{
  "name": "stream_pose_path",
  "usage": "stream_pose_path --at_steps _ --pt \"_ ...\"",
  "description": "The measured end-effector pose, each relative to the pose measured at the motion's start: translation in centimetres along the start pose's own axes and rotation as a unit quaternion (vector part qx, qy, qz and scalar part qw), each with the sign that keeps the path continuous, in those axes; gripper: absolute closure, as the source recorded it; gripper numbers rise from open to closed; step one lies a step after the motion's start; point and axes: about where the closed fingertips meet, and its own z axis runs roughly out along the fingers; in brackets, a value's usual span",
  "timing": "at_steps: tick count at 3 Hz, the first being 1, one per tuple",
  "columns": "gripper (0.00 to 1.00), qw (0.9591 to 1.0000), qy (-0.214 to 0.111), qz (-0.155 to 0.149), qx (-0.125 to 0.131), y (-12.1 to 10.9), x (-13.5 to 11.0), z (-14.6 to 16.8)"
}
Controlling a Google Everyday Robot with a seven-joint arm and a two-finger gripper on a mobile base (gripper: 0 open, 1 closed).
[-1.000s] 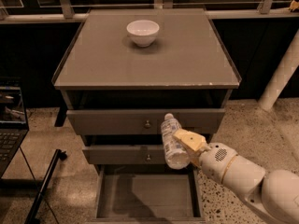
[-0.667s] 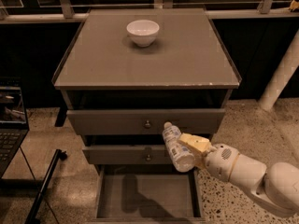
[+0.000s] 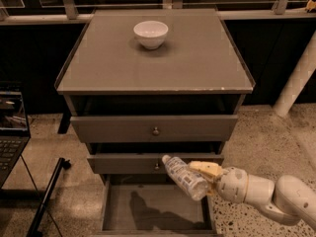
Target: Place blue plastic bottle into bottom drawer
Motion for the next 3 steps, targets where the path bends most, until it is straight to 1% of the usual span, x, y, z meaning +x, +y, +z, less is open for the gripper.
stream_pose_path --at_steps 1,2,3 --pt "1.0 0.9997 0.026 0.001 -0.002 -0.2 1.3 0.0" --pt "1.0 0.9997 0.025 0.001 -0.002 -0.1 1.3 0.1" --pt "1.0 0.9996 0.01 0.025 0.003 -3.2 0.1 0.7"
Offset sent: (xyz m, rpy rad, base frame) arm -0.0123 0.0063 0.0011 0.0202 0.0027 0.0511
